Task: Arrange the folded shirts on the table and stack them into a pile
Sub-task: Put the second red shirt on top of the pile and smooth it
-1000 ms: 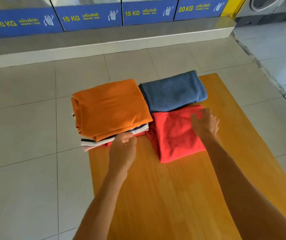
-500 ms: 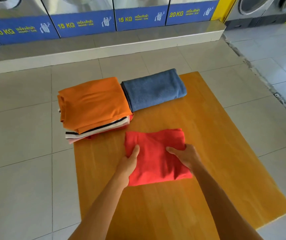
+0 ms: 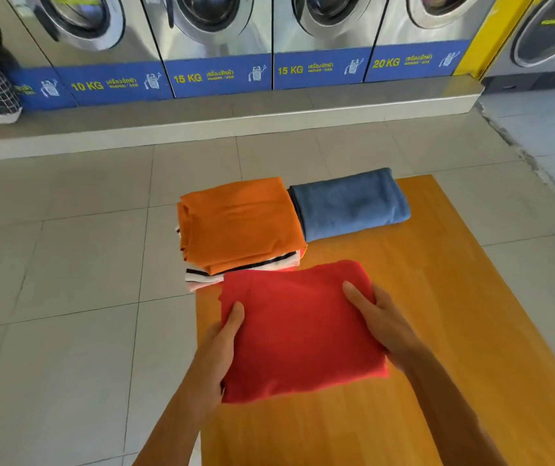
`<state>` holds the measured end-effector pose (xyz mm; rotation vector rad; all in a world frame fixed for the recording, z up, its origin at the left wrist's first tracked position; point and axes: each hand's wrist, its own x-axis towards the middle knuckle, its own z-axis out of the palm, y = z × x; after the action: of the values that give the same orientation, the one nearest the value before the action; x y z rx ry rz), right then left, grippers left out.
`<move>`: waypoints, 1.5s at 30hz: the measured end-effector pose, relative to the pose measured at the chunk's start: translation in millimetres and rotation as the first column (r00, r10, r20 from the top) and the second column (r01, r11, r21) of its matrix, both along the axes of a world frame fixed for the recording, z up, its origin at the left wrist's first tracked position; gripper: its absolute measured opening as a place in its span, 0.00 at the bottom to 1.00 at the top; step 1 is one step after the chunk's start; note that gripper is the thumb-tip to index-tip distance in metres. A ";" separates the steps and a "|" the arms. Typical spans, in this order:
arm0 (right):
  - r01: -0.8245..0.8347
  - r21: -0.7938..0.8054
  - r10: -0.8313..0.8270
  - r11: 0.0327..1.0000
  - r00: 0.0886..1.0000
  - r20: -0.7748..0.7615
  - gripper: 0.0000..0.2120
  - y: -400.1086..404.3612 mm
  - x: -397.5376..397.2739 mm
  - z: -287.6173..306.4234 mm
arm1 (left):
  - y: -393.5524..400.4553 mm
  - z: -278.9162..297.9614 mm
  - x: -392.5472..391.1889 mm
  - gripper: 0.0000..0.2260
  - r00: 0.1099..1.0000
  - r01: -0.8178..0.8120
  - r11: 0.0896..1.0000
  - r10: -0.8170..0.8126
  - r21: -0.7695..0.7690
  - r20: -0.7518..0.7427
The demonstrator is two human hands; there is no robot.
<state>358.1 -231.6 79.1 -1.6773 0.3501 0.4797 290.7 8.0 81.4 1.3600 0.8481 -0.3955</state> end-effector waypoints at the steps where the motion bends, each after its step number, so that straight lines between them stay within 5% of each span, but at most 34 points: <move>1: -0.023 -0.015 0.023 1.000 0.999 0.046 0.16 11.6 16.2 12.2 | 10.6 11.8 9.7 0.28 0.999 -0.014 1.000 0.014 0.000 0.031; 6: -0.023 -0.048 0.031 0.999 0.985 0.169 0.16 78.8 110.0 60.4 | 65.6 58.7 75.0 0.19 0.966 -0.109 0.992 0.089 0.071 0.243; 11: -0.006 -0.099 0.027 0.995 0.977 0.210 0.18 138.2 191.9 55.8 | 105.1 54.4 149.7 0.21 0.928 -0.241 0.960 0.185 0.145 0.324; 18: -0.033 -0.450 0.080 0.892 0.993 0.086 0.19 154.3 204.2 -27.2 | 120.5 -26.7 179.0 0.25 0.978 -0.209 0.975 0.210 0.073 0.000; 24: 0.116 -0.374 -0.035 0.920 0.976 0.215 0.10 146.2 224.1 -23.3 | 136.1 -29.0 200.3 0.25 0.977 -0.204 0.971 0.193 0.127 0.094; 33: 0.087 -0.559 0.019 0.824 0.983 0.181 0.18 138.7 227.7 -27.8 | 134.1 -40.3 198.1 0.21 0.999 -0.028 0.953 0.021 0.301 0.028; 36: 0.206 -0.565 0.004 0.799 0.938 0.347 0.15 140.4 229.0 -12.2 | 139.8 -23.0 200.6 0.22 0.972 0.214 0.775 -0.232 0.595 -0.046; 39: 0.237 -0.567 0.143 0.789 0.827 0.544 0.12 155.1 233.1 -11.0 | 127.9 -6.4 208.2 0.27 0.916 0.209 0.401 -0.400 0.892 -0.034; 41: 0.091 -0.683 0.388 0.724 0.765 0.514 0.14 170.8 229.9 -24.5 | 108.0 -6.0 220.0 0.24 0.850 0.098 0.284 -0.523 0.954 0.068; 43: -0.034 -0.833 0.618 0.553 0.688 0.381 0.18 184.8 221.8 -43.8 | 83.4 -11.8 230.3 0.22 0.775 0.036 0.205 -0.624 0.978 0.102; 45: -0.091 -0.866 0.679 0.492 0.662 0.317 0.21 189.1 218.2 -48.4 | 65.9 -29.0 234.8 0.25 0.739 0.059 0.140 -0.672 0.988 0.051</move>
<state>576.4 -42.6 30.6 -2.7407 -0.4860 0.0219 525.5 73.9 52.3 2.7921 0.1333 0.2336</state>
